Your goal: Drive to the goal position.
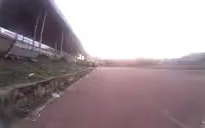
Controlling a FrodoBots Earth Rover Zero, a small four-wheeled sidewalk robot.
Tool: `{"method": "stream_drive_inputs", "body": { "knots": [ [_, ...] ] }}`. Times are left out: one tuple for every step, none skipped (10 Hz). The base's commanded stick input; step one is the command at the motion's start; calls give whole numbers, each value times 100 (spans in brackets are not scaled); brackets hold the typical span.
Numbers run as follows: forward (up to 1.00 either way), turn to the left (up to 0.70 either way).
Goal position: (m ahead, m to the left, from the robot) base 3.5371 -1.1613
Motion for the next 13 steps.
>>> {"method": "stream_drive_inputs", "body": {
  "knots": [
    [70,0],
    [70,0],
    [70,0],
    [70,0],
    [70,-11],
    [70,-35],
    [70,-24],
    [70,-13],
    [70,-2],
    [70,0],
    [70,0],
    [70,0],
    [70,0]
  ]
}}
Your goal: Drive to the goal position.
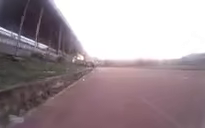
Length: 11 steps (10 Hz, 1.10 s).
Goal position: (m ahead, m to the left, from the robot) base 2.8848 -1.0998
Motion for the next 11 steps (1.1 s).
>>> {"method": "stream_drive_inputs", "body": {
  "knots": [
    [70,0],
    [70,0],
    [70,0],
    [70,0],
    [70,0],
    [70,0],
    [70,0],
    [70,0],
    [70,0],
    [70,0],
    [70,0]
  ]
}}
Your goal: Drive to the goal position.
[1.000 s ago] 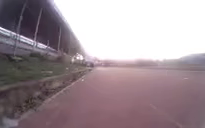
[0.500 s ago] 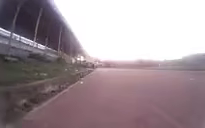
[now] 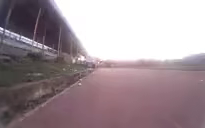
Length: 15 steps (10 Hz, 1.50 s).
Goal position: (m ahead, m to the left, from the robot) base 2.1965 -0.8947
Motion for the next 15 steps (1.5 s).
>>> {"method": "stream_drive_inputs", "body": {
  "knots": [
    [70,0],
    [70,0],
    [70,0],
    [70,0],
    [70,0],
    [70,0],
    [70,0],
    [70,0],
    [70,0],
    [70,0],
    [70,0],
    [70,0],
    [70,0],
    [70,0],
    [70,0]
  ]
}}
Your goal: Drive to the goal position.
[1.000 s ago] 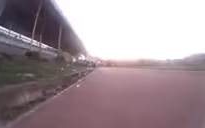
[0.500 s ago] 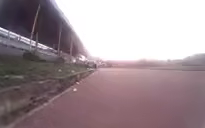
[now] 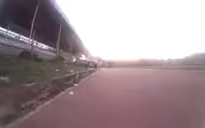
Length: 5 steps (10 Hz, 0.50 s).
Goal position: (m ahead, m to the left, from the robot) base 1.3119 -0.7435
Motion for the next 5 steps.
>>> {"method": "stream_drive_inputs", "body": {
  "knots": [
    [70,0],
    [70,0],
    [70,-2],
    [70,-4],
    [70,-5]
  ]
}}
